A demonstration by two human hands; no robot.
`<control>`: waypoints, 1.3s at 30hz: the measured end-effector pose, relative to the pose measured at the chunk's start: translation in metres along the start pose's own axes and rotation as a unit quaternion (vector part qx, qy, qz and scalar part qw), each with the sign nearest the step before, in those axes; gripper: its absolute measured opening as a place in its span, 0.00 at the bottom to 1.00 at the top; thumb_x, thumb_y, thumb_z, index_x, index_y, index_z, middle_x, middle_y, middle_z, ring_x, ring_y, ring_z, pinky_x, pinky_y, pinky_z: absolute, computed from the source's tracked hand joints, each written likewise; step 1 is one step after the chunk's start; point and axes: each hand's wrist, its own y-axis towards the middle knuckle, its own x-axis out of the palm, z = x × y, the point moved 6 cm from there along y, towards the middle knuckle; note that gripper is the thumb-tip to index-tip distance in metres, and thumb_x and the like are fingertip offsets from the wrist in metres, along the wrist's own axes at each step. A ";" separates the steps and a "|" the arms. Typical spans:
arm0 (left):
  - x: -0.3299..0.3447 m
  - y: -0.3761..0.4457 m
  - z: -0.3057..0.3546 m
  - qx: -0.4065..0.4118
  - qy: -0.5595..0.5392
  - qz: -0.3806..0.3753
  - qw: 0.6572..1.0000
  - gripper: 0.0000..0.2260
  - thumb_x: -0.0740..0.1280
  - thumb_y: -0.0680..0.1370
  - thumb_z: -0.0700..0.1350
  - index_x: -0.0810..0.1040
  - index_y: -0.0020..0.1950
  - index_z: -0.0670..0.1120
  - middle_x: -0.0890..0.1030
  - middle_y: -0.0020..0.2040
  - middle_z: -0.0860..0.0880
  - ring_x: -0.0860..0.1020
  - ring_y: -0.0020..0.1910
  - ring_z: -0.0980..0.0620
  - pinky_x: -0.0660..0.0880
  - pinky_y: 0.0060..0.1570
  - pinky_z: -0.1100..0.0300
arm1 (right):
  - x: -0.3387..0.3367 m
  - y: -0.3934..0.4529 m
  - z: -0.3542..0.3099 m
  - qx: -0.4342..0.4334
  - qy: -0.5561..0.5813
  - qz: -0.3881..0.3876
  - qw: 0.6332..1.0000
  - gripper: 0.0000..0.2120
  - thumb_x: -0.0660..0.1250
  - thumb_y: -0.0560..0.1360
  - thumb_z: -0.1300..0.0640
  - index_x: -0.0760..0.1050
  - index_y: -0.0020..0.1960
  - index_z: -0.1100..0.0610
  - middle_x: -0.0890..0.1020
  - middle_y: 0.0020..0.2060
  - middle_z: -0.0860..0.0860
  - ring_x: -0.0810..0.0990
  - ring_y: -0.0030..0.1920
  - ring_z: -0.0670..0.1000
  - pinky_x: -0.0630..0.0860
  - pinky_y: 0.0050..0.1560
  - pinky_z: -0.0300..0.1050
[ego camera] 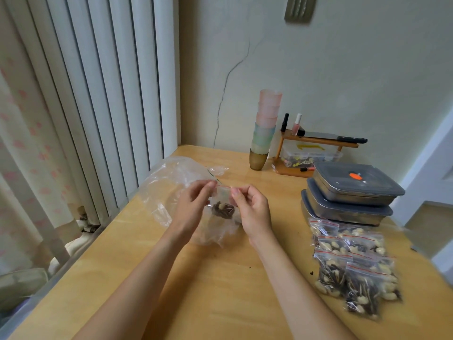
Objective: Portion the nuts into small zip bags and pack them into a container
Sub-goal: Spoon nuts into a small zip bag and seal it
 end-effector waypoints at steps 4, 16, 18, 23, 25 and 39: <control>0.018 -0.012 0.029 0.030 0.015 -0.057 0.998 0.05 0.71 0.80 0.47 0.86 0.51 0.48 0.87 0.45 0.52 0.84 0.44 0.59 0.75 0.41 0.70 | 0.000 -0.004 -0.022 -0.011 -0.010 -0.023 1.000 0.06 0.68 0.82 0.57 0.80 0.48 0.59 0.83 0.41 0.54 0.82 0.45 0.50 0.80 0.55 0.54; 0.034 -0.040 0.035 0.003 0.019 -0.071 0.997 0.07 0.70 0.80 0.45 0.87 0.47 0.46 0.86 0.39 0.52 0.82 0.40 0.57 0.75 0.43 0.66 | -0.037 -0.029 -0.058 0.005 -0.118 -0.045 0.992 0.07 0.75 0.77 0.58 0.82 0.47 0.62 0.86 0.37 0.52 0.83 0.38 0.48 0.83 0.49 0.51; 0.042 -0.049 0.032 -0.014 0.029 -0.099 0.995 0.08 0.68 0.81 0.46 0.88 0.50 0.47 0.87 0.41 0.50 0.82 0.41 0.57 0.76 0.45 0.63 | -0.048 -0.034 -0.057 0.016 -0.162 -0.039 0.986 0.06 0.77 0.76 0.55 0.83 0.45 0.57 0.86 0.36 0.52 0.84 0.38 0.49 0.84 0.50 0.54; 0.061 -0.067 0.026 -0.061 0.000 -0.137 0.989 0.13 0.64 0.84 0.47 0.87 0.48 0.46 0.86 0.44 0.44 0.82 0.45 0.49 0.77 0.57 0.49 | -0.073 -0.049 -0.057 0.054 -0.170 -0.028 0.983 0.08 0.78 0.75 0.55 0.83 0.45 0.60 0.85 0.34 0.54 0.82 0.35 0.48 0.82 0.48 0.52; 0.069 -0.073 0.024 -0.086 -0.031 -0.130 0.987 0.13 0.64 0.83 0.47 0.88 0.48 0.46 0.86 0.45 0.42 0.83 0.47 0.47 0.77 0.59 0.49 | -0.081 -0.056 -0.059 0.066 -0.159 -0.025 0.985 0.09 0.77 0.76 0.57 0.82 0.47 0.64 0.85 0.35 0.54 0.81 0.35 0.47 0.81 0.46 0.49; 0.097 -0.090 0.001 -0.178 -0.088 -0.076 0.977 0.16 0.66 0.82 0.46 0.77 0.34 0.46 0.75 0.34 0.43 0.73 0.37 0.46 0.70 0.45 0.53 | -0.102 -0.088 -0.054 0.133 -0.106 -0.050 0.984 0.08 0.68 0.82 0.60 0.81 0.52 0.66 0.88 0.45 0.56 0.84 0.43 0.49 0.81 0.42 0.40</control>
